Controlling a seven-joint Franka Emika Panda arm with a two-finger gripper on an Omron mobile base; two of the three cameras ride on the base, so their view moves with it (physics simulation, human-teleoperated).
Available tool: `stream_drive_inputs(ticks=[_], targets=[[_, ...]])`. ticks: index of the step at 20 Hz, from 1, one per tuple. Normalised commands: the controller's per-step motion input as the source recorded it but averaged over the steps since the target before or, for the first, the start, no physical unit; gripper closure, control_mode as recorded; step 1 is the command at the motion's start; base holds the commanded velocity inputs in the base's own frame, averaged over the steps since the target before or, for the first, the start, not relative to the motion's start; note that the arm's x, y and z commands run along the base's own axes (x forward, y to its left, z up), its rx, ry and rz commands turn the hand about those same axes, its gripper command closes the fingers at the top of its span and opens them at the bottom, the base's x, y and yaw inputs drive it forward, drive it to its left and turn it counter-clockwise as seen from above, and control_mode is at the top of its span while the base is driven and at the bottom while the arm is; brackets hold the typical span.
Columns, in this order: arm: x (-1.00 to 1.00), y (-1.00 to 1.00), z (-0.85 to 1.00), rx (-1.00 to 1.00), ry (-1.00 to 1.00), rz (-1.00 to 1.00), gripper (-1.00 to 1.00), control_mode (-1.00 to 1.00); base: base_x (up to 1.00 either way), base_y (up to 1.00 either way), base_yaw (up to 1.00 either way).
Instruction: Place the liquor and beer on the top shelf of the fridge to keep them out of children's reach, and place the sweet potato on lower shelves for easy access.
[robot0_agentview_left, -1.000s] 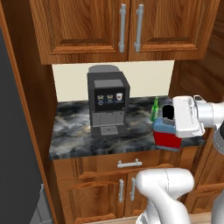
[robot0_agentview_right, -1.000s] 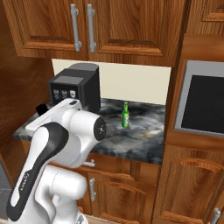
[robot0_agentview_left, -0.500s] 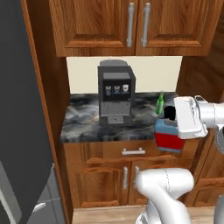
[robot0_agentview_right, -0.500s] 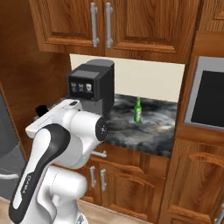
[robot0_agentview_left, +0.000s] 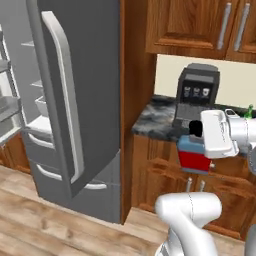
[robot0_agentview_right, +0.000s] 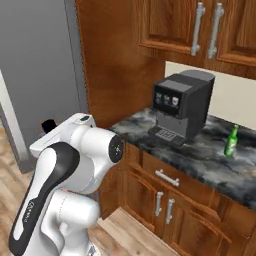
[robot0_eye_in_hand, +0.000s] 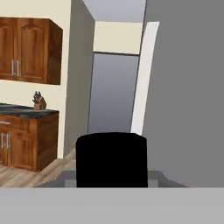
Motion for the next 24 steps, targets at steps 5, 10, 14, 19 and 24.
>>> stream_drive_inputs(ticks=[5,10,14,19,24], targets=[[0.00,0.00,0.00,0.00,0.00,0.00,1.00,1.00,0.00,0.87,0.71],[0.00,0.00,0.00,0.00,0.00,0.00,1.00,1.00,0.00,1.00,0.65],[0.00,0.00,0.00,0.00,0.00,0.00,1.00,1.00,0.04,1.00,0.59],[0.00,0.00,0.00,0.00,0.00,0.00,1.00,1.00,0.29,0.81,0.46],[0.00,0.00,0.00,0.00,0.00,0.00,1.00,1.00,0.45,0.14,-0.06]])
